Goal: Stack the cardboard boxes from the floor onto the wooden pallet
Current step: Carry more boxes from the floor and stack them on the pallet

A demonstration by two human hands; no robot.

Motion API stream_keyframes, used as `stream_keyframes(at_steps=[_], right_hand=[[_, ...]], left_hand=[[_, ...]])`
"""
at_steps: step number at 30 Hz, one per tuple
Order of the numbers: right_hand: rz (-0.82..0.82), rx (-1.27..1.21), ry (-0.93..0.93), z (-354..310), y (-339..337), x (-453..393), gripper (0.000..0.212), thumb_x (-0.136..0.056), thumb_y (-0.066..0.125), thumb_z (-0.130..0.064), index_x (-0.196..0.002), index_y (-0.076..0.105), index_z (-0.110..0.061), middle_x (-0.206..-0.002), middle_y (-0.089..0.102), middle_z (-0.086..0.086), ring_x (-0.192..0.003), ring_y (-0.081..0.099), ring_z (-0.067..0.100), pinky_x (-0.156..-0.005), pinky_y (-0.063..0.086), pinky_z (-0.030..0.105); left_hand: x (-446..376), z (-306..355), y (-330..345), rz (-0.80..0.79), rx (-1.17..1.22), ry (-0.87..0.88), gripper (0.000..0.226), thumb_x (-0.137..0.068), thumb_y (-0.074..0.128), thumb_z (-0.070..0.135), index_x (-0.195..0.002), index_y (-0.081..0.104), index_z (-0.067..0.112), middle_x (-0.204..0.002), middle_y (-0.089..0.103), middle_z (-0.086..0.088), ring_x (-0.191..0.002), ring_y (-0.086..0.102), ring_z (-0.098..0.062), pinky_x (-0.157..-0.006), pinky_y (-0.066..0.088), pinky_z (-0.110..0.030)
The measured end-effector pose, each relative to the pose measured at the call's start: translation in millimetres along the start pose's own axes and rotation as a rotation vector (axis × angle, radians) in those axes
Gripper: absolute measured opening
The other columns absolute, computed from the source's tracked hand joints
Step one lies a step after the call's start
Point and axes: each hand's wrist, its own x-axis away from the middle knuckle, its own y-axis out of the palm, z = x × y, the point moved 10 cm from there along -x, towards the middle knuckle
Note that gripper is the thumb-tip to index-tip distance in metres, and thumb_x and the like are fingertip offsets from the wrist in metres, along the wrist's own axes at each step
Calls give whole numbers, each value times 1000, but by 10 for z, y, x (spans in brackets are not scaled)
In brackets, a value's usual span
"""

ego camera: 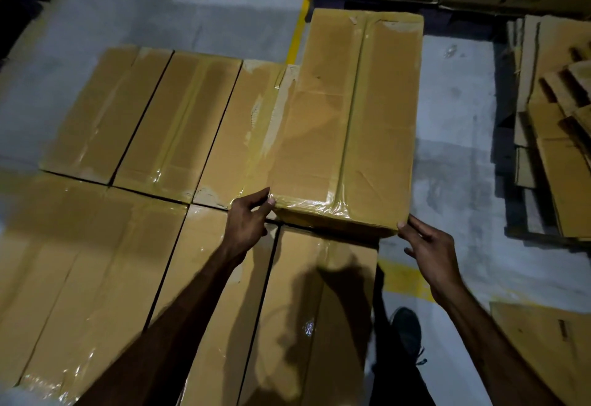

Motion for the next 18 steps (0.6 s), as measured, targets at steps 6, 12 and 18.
stream_keyframes(at_steps=[6, 12, 18], right_hand=[[-2, 11, 10, 29, 3, 34, 49, -98, 73, -35, -141, 64, -15, -129, 73, 3, -114, 70, 19, -97, 59, 48], [-1, 42, 9, 32, 9, 39, 51, -96, 74, -41, -140, 66, -16, -125, 75, 2, -111, 72, 13, -106, 55, 53], [-5, 70, -5, 19, 3, 45, 44, -97, 73, -42, -135, 70, -20, -119, 78, -3, -107, 74, 12, -104, 56, 54]], left_hand=[[18, -7, 19, 7, 61, -3, 45, -104, 66, 24, -147, 60, 13, -131, 71, -3, -63, 62, -8, -60, 59, -28], [50, 16, 50, 1, 95, 7, 41, -106, 64, 23, -145, 63, 13, -121, 73, -2, -61, 65, -7, -62, 59, -29], [89, 72, 63, -27, 117, -4, 36, -107, 62, 19, -142, 64, 13, -114, 72, -2, -54, 61, -6, -59, 57, -24]])
